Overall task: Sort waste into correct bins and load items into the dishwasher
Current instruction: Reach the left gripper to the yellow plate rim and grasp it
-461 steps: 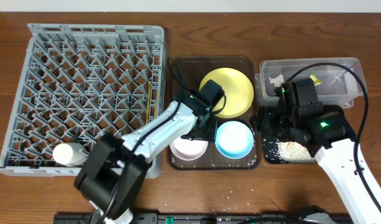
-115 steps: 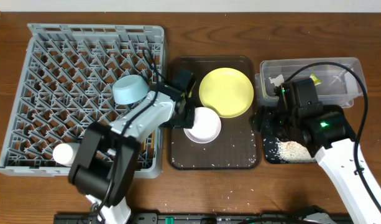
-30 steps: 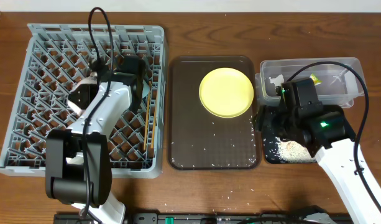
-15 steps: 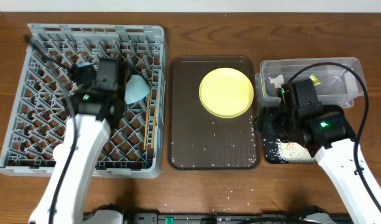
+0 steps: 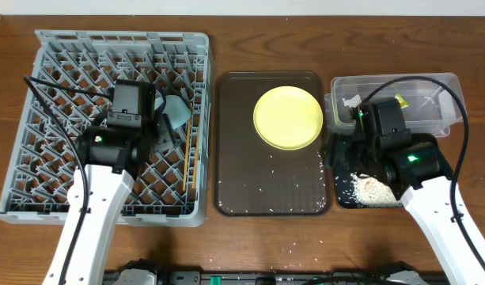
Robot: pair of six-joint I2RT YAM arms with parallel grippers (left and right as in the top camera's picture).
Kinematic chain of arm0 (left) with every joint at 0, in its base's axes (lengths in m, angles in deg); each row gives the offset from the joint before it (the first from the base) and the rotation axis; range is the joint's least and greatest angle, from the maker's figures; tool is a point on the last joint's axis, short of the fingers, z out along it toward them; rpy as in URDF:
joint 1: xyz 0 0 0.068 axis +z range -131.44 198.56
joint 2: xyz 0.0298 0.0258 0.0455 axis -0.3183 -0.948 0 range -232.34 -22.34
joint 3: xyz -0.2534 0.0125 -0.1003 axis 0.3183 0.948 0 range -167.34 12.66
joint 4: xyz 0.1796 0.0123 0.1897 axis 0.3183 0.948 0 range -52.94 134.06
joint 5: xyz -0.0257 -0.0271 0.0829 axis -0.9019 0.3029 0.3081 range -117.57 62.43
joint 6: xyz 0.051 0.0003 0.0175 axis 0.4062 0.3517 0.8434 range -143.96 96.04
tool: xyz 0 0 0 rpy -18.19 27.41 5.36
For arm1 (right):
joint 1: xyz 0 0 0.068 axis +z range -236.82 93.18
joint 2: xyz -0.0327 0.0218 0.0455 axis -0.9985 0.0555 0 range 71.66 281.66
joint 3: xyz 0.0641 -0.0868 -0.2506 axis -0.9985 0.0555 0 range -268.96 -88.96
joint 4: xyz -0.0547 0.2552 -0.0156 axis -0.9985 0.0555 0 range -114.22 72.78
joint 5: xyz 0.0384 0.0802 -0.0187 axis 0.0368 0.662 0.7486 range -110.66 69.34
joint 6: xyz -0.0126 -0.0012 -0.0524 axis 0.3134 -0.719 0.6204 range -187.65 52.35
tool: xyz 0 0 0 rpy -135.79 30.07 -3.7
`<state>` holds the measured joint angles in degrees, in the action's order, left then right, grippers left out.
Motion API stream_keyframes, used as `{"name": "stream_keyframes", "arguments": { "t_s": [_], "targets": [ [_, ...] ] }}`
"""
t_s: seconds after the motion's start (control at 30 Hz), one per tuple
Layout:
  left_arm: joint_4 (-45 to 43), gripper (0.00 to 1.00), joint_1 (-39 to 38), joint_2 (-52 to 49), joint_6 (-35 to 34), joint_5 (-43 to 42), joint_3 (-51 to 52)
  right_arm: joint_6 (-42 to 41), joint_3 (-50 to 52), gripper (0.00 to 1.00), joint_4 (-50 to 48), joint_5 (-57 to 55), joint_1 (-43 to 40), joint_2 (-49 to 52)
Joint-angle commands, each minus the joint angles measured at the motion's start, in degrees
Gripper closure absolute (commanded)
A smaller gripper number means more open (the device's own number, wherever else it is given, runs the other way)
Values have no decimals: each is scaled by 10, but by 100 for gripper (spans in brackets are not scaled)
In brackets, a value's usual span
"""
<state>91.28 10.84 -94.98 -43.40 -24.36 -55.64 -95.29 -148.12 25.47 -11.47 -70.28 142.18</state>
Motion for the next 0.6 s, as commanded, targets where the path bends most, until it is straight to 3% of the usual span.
{"name": "stream_keyframes", "arguments": {
  "t_s": [0.0,0.1,0.27,0.57],
  "targets": [
    [2,33,-1,2,34,-177,-2,63,-3,34,-22,16,21,3],
    [0,33,-10,2,49,-233,-2,46,-3,34,-33,-7,39,22],
    [-14,33,-60,-3,49,-250,-2,24,-3,35,-29,-16,50,69],
    [-196,33,-166,-122,2,-160,-2,21,-3,45,10,-17,50,39]
  ]
}}
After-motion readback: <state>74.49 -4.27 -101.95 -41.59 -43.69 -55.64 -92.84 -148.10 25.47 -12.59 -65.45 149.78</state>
